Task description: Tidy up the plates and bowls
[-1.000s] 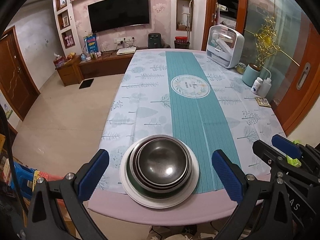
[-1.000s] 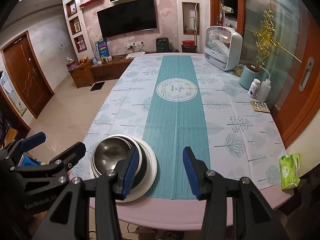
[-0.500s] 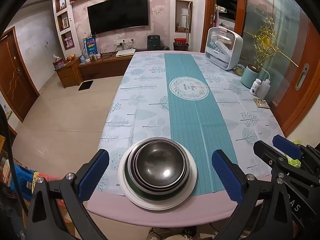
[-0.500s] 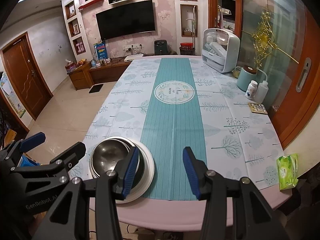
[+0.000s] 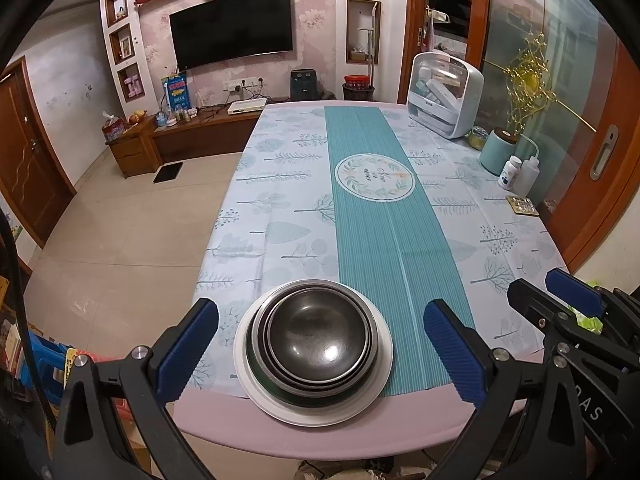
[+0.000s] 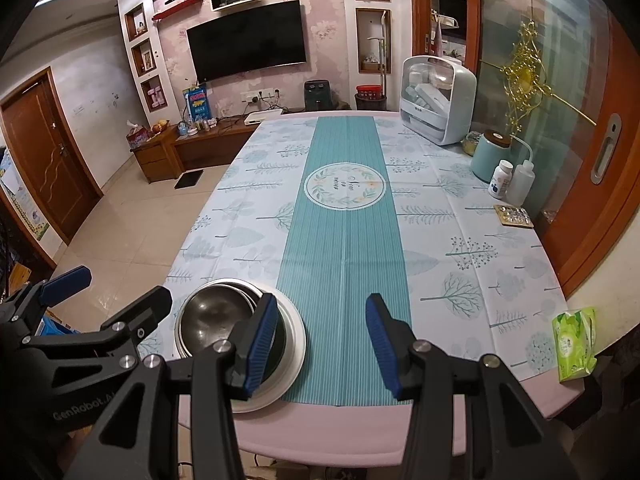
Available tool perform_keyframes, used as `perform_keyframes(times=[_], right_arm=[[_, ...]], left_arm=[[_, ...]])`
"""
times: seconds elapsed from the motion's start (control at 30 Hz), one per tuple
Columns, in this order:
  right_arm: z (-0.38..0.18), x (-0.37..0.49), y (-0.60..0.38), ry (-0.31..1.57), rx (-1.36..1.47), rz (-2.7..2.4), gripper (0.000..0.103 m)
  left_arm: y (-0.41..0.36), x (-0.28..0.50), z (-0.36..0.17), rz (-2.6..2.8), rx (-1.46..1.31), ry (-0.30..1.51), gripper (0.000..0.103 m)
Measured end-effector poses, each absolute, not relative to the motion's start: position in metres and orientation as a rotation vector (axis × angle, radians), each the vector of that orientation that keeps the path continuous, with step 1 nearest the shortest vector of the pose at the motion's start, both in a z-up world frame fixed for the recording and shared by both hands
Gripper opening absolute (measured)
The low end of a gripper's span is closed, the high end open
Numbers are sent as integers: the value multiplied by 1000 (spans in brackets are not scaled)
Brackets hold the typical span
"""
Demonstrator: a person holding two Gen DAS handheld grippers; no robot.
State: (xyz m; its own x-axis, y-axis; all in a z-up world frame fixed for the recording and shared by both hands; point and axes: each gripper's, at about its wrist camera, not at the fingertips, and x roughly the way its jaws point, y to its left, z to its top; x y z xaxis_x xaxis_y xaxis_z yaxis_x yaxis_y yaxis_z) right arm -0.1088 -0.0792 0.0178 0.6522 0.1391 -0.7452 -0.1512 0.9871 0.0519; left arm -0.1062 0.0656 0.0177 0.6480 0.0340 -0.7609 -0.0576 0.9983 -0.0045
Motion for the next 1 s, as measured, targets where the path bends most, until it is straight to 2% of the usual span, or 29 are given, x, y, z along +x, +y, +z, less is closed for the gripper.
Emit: perform_keyframes(times=[1.0], right_arm=[[15,-99,-82,871,-2,143,47]], left_arm=[[62,-97,15,32,-22,881,102]])
